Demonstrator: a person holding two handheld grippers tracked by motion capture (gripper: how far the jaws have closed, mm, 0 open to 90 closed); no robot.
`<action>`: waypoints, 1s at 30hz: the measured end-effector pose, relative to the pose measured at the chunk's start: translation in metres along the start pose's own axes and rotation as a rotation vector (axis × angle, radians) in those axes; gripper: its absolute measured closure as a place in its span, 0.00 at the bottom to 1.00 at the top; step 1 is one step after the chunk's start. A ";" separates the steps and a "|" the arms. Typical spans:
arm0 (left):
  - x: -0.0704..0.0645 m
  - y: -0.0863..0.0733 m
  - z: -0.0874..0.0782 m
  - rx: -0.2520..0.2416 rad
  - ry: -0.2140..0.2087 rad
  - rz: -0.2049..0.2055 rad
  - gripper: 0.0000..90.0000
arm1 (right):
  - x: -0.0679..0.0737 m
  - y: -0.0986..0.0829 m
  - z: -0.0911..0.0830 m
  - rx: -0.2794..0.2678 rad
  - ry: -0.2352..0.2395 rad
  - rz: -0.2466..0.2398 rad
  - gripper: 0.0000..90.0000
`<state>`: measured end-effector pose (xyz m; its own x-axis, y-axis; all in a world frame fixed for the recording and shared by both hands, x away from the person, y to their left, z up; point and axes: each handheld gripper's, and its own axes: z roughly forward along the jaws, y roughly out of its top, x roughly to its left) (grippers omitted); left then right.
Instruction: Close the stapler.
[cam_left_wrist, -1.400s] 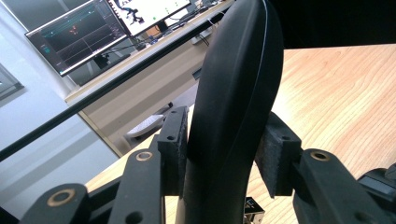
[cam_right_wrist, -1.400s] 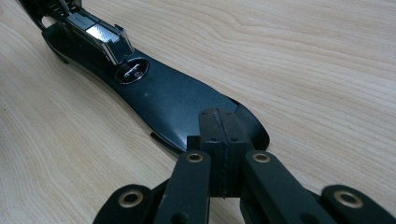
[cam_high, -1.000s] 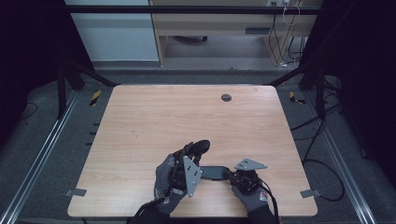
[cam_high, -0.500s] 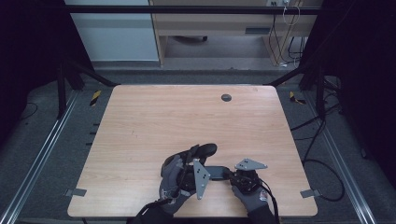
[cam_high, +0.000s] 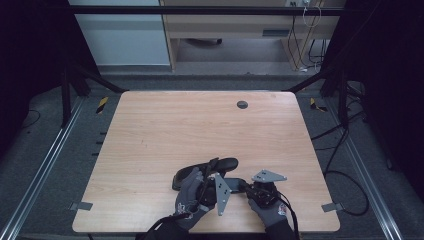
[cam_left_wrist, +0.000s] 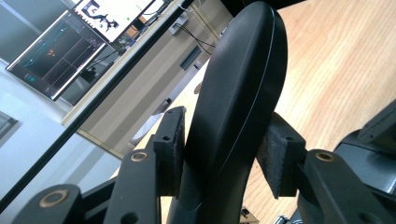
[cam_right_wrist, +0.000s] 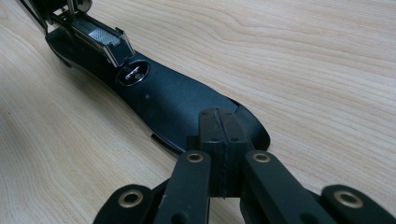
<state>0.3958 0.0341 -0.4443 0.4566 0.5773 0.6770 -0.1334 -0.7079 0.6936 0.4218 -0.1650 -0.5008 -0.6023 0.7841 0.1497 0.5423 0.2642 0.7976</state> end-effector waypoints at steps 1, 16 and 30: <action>-0.001 0.000 0.001 0.006 -0.004 0.010 0.60 | 0.000 0.000 0.000 -0.001 0.000 -0.002 1.00; -0.020 -0.002 0.010 0.030 -0.028 0.099 0.58 | 0.000 0.000 0.000 0.000 -0.003 -0.009 1.00; -0.034 -0.008 0.018 0.045 -0.076 0.155 0.55 | 0.001 -0.001 0.000 -0.011 -0.007 -0.020 1.00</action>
<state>0.3968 0.0126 -0.4772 0.4988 0.4284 0.7534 -0.1687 -0.8047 0.5693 0.4210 -0.1647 -0.5018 -0.6086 0.7827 0.1300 0.5238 0.2733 0.8068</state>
